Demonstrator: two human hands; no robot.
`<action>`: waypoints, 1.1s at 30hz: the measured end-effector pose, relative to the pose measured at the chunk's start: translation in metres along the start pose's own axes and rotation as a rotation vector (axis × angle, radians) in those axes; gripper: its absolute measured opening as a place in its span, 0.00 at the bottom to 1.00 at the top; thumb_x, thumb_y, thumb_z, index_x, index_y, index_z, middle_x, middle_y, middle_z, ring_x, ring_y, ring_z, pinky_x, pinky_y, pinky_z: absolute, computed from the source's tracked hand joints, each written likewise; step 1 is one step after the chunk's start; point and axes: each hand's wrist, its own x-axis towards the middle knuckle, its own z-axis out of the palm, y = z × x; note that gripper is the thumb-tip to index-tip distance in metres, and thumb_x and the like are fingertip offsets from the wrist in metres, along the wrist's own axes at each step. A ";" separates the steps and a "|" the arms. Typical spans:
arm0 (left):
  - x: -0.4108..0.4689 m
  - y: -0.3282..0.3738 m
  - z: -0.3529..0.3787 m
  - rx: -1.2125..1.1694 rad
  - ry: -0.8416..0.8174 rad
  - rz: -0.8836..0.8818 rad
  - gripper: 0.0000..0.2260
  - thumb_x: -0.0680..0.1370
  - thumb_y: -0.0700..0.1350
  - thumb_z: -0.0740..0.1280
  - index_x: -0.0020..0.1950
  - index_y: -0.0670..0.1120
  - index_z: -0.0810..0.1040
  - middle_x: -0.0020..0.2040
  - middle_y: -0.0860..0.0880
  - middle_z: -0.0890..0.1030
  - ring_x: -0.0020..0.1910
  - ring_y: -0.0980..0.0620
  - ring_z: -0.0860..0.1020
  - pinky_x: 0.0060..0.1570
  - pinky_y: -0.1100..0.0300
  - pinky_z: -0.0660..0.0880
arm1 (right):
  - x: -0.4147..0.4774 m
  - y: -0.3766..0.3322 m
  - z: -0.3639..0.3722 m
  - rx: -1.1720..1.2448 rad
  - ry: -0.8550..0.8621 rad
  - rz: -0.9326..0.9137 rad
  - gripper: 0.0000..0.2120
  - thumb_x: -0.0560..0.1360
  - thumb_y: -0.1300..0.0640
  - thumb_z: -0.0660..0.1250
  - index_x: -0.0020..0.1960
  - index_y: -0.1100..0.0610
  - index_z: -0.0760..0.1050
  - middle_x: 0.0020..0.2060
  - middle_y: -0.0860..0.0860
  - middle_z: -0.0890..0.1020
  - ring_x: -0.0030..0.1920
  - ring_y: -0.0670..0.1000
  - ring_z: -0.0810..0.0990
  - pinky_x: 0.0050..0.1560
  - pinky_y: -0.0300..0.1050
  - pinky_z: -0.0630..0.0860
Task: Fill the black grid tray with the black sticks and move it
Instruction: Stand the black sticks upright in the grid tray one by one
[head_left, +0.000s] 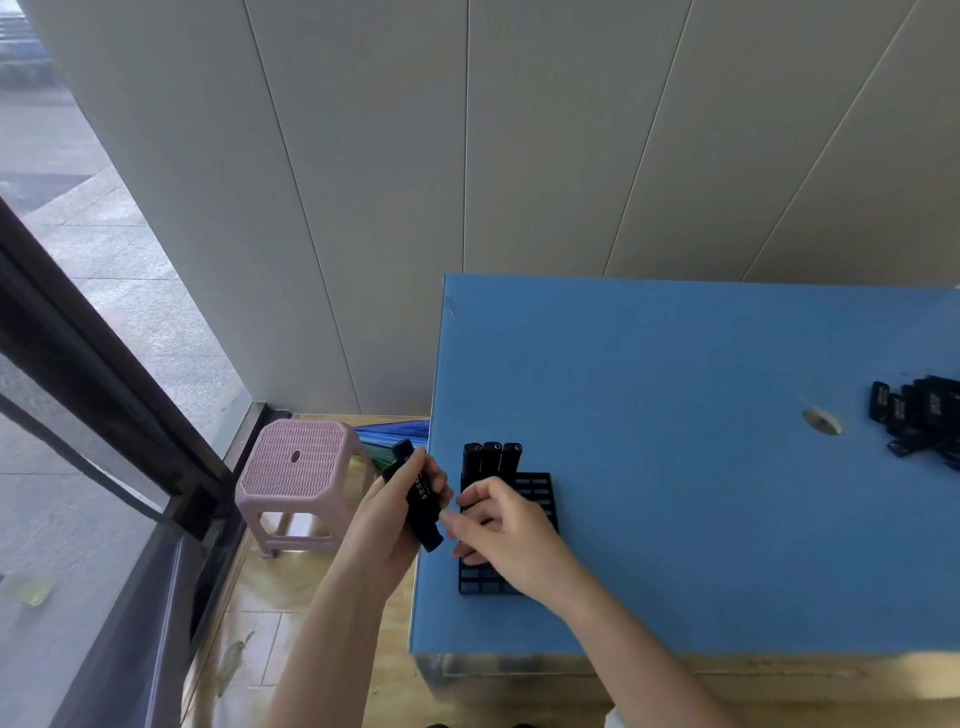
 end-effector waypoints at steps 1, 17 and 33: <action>0.000 -0.001 0.002 -0.009 0.009 0.001 0.13 0.80 0.48 0.61 0.37 0.45 0.71 0.31 0.49 0.71 0.33 0.52 0.71 0.38 0.58 0.66 | -0.001 0.000 0.003 0.057 -0.031 0.039 0.13 0.74 0.51 0.66 0.55 0.56 0.71 0.46 0.53 0.82 0.42 0.49 0.82 0.46 0.40 0.80; 0.000 0.001 -0.010 0.070 0.161 0.056 0.09 0.79 0.41 0.57 0.39 0.45 0.71 0.30 0.49 0.66 0.26 0.54 0.62 0.31 0.60 0.61 | -0.006 0.005 -0.035 0.197 0.251 -0.084 0.06 0.72 0.64 0.69 0.46 0.56 0.80 0.37 0.49 0.82 0.40 0.45 0.81 0.45 0.32 0.77; -0.014 0.001 -0.013 0.240 0.079 0.066 0.04 0.82 0.41 0.55 0.50 0.42 0.67 0.35 0.46 0.75 0.26 0.51 0.65 0.23 0.62 0.64 | 0.020 0.023 -0.075 -0.512 0.566 -0.401 0.05 0.71 0.64 0.71 0.46 0.58 0.79 0.39 0.45 0.80 0.39 0.44 0.79 0.44 0.29 0.75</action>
